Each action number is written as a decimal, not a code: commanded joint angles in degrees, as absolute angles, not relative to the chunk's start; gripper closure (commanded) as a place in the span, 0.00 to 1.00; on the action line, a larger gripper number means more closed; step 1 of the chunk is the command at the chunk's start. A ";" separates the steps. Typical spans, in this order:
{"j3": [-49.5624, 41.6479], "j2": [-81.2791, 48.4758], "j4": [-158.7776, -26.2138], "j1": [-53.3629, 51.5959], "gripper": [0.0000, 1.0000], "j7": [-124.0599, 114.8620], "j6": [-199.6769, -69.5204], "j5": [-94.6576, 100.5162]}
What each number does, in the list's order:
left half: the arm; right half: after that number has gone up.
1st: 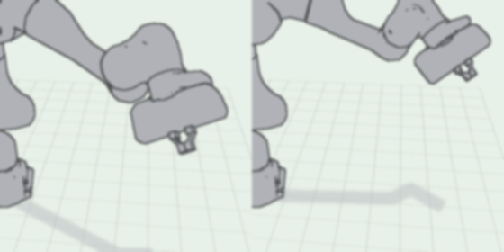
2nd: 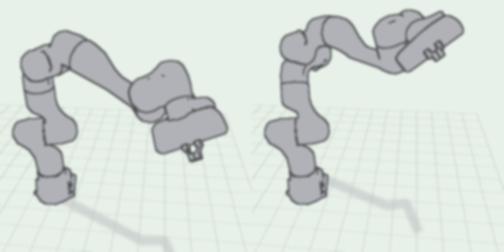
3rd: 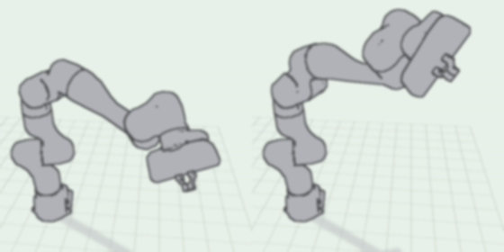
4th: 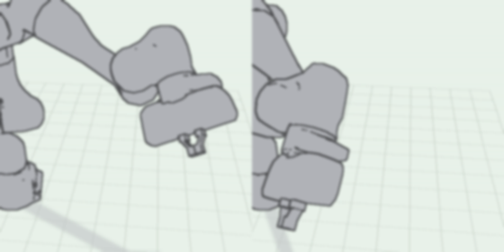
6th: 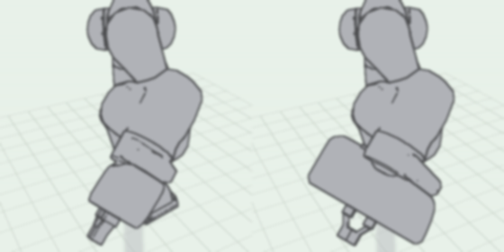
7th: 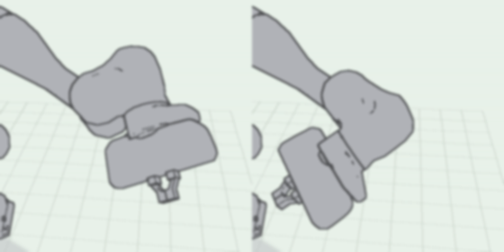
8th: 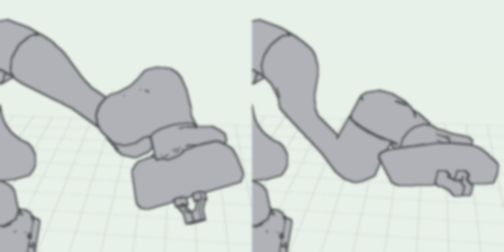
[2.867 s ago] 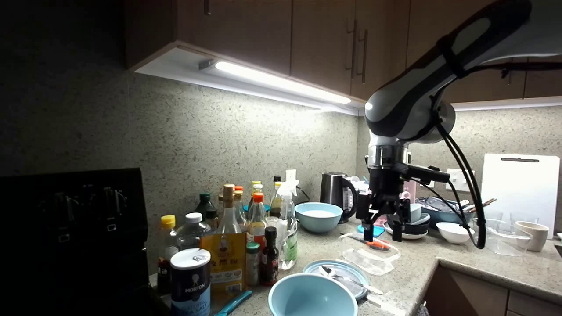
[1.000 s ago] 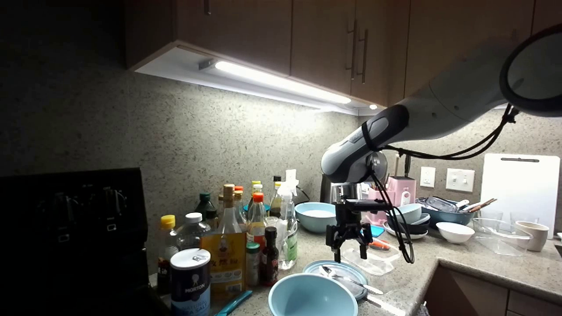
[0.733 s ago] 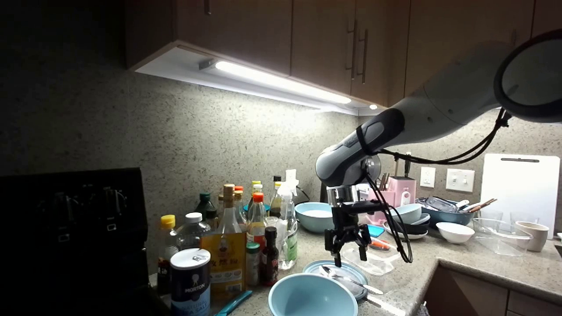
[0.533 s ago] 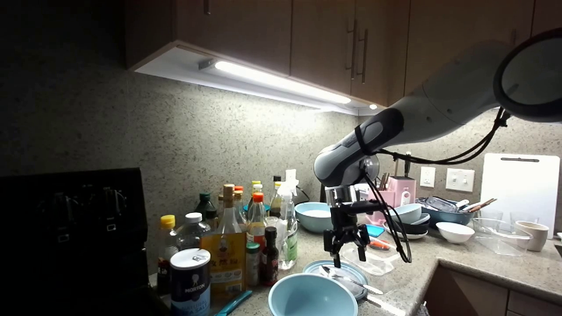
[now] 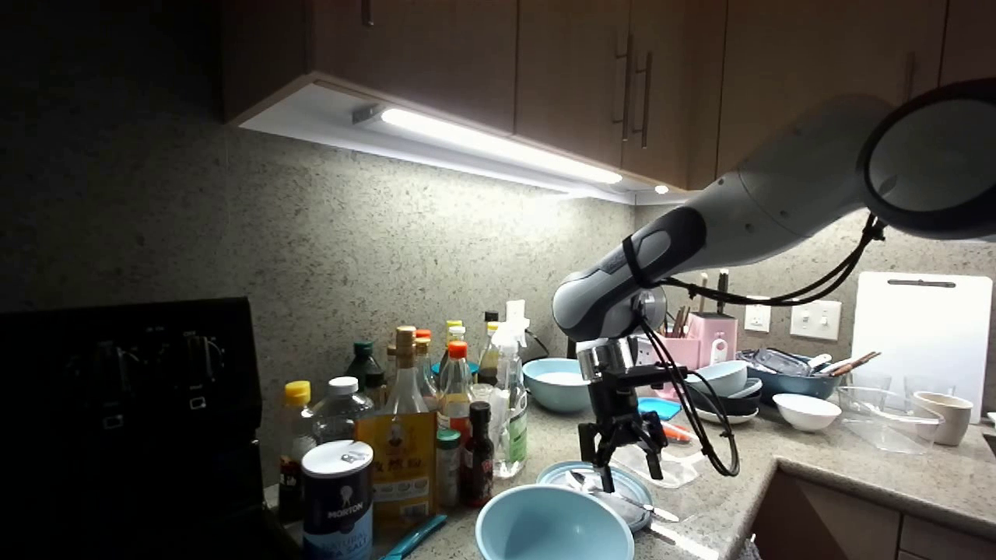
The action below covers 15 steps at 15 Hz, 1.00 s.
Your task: Pick up the spoon and put it in the bowl
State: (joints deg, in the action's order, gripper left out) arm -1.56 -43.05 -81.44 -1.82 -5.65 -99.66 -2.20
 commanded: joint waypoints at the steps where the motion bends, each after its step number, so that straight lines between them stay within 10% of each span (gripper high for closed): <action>1: -2.01 -44.98 -79.14 -4.02 0.00 -10.39 -98.35 -0.23; 15: -1.09 -49.19 -74.55 -5.43 0.00 -5.01 -101.21 5.76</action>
State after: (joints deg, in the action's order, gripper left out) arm -1.65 -48.28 -75.19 -6.69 -7.81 -100.61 5.37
